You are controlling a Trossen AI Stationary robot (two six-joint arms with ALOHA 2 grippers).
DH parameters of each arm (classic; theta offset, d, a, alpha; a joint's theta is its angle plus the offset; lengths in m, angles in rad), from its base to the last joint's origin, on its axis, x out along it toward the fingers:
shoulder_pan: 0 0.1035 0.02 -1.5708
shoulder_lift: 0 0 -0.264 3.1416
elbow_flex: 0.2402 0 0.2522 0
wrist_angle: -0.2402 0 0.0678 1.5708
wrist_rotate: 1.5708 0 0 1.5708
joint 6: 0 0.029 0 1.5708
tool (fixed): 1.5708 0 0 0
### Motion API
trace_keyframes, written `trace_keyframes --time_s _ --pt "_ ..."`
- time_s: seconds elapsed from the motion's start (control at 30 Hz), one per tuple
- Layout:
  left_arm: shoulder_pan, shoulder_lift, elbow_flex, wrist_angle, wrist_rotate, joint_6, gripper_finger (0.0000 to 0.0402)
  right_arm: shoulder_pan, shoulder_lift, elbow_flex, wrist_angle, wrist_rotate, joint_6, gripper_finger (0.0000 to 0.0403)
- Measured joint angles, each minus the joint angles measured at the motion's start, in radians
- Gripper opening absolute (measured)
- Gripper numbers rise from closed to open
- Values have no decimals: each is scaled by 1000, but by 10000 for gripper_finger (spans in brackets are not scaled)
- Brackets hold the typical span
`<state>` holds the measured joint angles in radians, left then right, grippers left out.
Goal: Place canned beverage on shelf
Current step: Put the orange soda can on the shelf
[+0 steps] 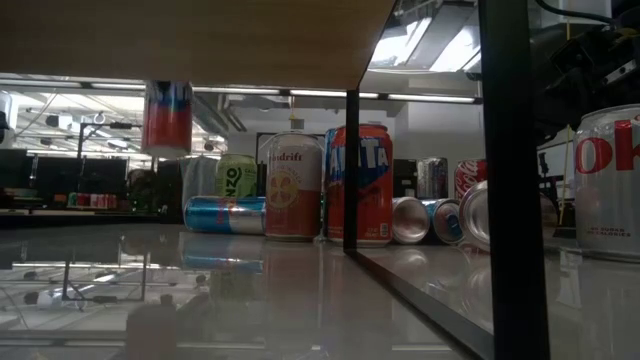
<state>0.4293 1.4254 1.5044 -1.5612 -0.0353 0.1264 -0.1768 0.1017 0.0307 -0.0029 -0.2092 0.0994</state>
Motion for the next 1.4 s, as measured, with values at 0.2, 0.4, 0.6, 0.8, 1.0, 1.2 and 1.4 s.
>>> trace_keyframes --time_s 0.2,0.4,0.6,0.8,1.0,1.2,1.4 --pt "-122 -20 205 -6 36 -149 275 0 0 0 0 0 0 3" --pt "-266 -20 328 -9 40 -314 275 0 0 0 0 0 0 3" --pt "-415 -19 341 -12 102 -468 275 0 0 0 0 0 0 3" --pt "-569 -19 341 -11 215 -655 275 0 0 0 0 0 0 3" --pt "-762 -19 341 -10 275 -914 275 0 0 0 0 0 0 3" --pt "-953 -19 341 -10 277 -1258 275 0 0 0 0 0 0 3" --pt "-1118 8 341 -10 286 -1533 275 0 0 0 0 0 0 3"
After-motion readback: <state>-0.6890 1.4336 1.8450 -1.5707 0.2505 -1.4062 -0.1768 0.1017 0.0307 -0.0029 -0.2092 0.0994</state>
